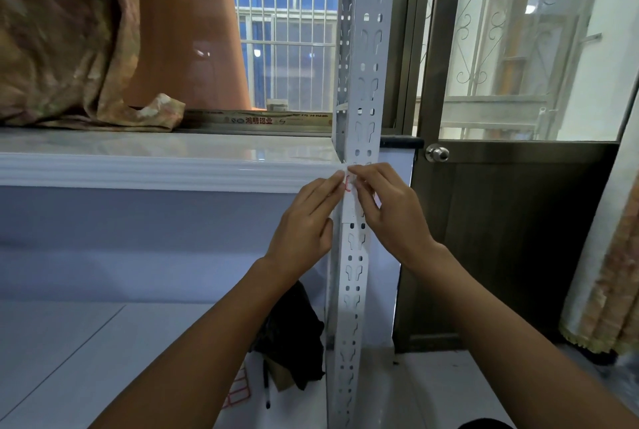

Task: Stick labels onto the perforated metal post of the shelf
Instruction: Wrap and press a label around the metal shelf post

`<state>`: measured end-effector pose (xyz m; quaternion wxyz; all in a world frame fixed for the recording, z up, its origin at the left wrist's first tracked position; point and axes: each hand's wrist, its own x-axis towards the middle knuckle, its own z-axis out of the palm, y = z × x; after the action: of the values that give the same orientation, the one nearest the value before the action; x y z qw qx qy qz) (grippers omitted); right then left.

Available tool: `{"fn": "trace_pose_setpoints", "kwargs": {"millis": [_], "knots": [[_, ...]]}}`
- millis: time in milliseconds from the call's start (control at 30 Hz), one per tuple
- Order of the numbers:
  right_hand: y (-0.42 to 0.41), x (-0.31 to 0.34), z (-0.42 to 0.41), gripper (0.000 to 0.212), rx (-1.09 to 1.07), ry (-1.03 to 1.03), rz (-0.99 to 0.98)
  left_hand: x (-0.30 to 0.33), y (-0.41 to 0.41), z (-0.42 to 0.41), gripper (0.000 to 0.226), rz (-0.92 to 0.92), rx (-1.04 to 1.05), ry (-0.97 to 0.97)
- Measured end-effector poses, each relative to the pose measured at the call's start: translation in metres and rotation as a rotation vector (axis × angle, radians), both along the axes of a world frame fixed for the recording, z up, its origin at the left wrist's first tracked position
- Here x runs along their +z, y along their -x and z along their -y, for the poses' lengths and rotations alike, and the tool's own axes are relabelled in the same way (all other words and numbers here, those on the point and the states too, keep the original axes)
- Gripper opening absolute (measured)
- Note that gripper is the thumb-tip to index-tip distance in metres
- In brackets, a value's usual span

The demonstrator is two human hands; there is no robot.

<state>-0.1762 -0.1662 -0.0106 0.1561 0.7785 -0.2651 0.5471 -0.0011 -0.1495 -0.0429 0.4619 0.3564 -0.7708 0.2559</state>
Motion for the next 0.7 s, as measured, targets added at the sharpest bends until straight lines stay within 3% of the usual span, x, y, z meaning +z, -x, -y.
{"fn": "trace_pose_setpoints", "kwargs": {"millis": [167, 300, 700], "knots": [[-0.003, 0.002, 0.002, 0.016, -0.044, 0.054, -0.068, -0.002, 0.004, -0.001, 0.064, -0.085, -0.036, -0.007], [-0.007, 0.003, 0.000, 0.012, -0.006, -0.005, 0.012, 0.002, 0.011, -0.006, 0.053, -0.237, -0.077, -0.024], [-0.014, 0.005, -0.009, 0.012, -0.082, -0.019, -0.054, 0.010, 0.018, -0.011, 0.045, -0.372, -0.055, -0.068]]}}
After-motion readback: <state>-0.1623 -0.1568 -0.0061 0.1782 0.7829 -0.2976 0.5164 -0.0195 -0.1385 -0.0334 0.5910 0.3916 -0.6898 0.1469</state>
